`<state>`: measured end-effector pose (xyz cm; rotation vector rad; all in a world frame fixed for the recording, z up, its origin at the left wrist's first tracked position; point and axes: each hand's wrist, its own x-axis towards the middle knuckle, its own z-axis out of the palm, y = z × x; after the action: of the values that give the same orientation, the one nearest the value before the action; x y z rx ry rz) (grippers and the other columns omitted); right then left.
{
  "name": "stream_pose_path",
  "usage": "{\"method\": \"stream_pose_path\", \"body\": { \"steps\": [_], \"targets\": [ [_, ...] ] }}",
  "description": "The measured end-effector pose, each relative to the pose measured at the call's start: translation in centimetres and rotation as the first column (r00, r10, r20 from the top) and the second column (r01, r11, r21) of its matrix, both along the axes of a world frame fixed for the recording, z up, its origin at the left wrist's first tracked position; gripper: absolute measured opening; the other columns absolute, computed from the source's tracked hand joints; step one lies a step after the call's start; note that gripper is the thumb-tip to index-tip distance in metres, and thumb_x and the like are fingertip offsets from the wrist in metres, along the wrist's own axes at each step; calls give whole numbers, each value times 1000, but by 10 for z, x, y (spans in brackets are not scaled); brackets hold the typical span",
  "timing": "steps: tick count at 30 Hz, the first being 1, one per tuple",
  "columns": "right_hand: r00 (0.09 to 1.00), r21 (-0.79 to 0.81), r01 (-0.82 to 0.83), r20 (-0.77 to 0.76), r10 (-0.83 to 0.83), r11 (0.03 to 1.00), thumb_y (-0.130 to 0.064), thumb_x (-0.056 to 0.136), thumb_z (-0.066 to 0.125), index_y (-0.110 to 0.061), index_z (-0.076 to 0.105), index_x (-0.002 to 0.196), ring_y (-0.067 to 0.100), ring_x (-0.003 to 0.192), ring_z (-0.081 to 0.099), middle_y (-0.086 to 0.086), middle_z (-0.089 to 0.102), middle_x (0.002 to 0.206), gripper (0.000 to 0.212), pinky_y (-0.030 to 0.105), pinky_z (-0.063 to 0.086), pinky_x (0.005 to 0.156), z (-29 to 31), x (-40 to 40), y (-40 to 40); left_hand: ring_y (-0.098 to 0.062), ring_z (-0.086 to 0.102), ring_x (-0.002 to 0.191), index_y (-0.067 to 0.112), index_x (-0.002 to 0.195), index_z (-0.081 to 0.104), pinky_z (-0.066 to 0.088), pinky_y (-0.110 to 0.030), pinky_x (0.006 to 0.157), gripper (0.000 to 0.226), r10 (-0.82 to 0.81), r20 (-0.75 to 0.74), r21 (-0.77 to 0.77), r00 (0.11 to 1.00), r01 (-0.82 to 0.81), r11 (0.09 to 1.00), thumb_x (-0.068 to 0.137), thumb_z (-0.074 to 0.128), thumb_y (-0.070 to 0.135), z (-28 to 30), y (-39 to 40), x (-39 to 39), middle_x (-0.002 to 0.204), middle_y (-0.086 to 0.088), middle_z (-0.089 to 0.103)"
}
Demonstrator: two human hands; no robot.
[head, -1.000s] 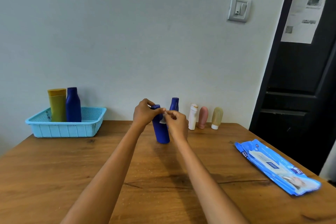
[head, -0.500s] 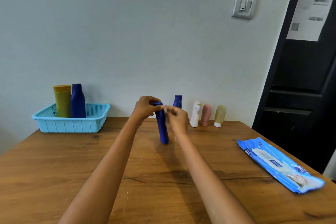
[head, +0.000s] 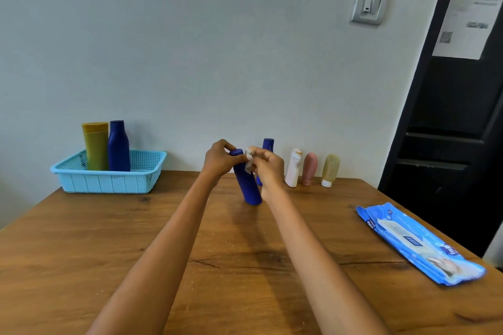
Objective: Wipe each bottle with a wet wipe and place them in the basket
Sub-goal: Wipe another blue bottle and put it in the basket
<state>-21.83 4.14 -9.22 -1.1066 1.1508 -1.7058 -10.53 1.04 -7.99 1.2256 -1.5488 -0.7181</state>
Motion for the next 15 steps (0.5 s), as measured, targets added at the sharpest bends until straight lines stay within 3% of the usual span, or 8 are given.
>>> {"method": "stream_pose_path", "body": {
  "steps": [2,4,8,11,15],
  "targets": [
    [979,-5,96,-178,-95,995,-13,91,59,-16,69,96,12,73,60,-2,66,78,11,26,51,75,-14,-1,-2,-21,59,90,13,97,51,51,-31,72,37,37,6,-5,999,-37,999,75,78,27,-4,-1,0,101,-9,59],
    [920,8,163,-362,-149,987,-20,92,58,-16,68,98,11,87,62,-3,69,88,13,25,46,78,-28,-7,-6,-20,58,90,13,98,53,51,-30,74,39,64,-2,-13,998,-64,998,74,78,30,-6,-1,3,100,-7,60],
    [852,235,199,-522,-49,951,-22,88,63,-16,69,101,15,100,62,3,69,105,16,33,51,87,-58,-27,-13,-21,61,89,9,108,59,50,-28,73,39,24,1,-15,1000,-24,1000,77,76,26,-1,-1,6,98,-7,62],
    [865,246,190,-501,-43,951,-17,89,61,-16,69,100,14,97,61,1,67,108,14,32,52,86,-59,-31,-14,-21,61,94,4,114,59,53,-24,71,36,-56,-16,-19,998,56,998,82,71,13,2,-1,4,103,-10,63],
    [967,64,77,-250,-59,995,-12,93,56,-18,68,98,12,75,61,-1,67,90,15,20,50,65,-21,-21,-7,-23,62,96,0,117,58,53,-21,66,33,-148,-119,-24,982,146,989,85,65,4,1,2,2,107,-14,62]
  ]
}}
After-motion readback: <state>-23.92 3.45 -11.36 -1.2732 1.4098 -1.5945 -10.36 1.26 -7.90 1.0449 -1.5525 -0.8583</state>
